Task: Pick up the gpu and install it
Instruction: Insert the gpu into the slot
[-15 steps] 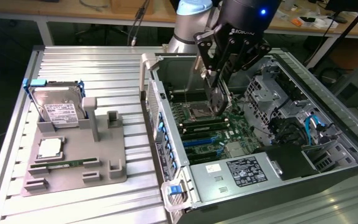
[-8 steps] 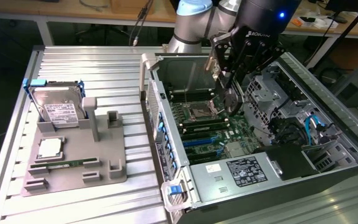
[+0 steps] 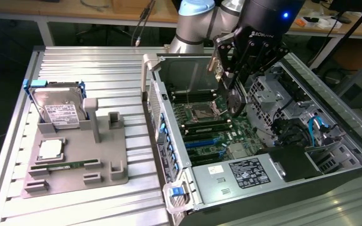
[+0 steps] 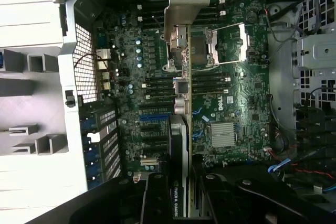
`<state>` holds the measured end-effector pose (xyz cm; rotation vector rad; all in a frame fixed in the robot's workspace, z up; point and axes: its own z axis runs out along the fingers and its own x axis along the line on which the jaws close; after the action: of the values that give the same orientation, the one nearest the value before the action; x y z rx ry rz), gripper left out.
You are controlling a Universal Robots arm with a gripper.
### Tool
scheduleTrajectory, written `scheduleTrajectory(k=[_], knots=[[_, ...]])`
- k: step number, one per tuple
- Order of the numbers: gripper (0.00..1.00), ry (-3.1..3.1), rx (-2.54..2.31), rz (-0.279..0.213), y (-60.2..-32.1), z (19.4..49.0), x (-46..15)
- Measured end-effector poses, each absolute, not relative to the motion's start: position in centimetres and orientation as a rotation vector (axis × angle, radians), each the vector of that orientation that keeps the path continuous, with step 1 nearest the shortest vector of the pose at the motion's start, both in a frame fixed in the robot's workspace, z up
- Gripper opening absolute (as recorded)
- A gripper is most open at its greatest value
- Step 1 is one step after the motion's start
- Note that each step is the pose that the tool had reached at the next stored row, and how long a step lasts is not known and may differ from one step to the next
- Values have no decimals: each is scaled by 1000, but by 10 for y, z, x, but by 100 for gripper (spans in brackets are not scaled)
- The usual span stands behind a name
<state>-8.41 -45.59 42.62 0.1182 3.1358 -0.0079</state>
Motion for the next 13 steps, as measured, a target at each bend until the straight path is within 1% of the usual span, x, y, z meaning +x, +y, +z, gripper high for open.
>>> scheduleTrajectory(k=[13], knots=[[27, 3136, 118, -8, -456, 426, -75]])
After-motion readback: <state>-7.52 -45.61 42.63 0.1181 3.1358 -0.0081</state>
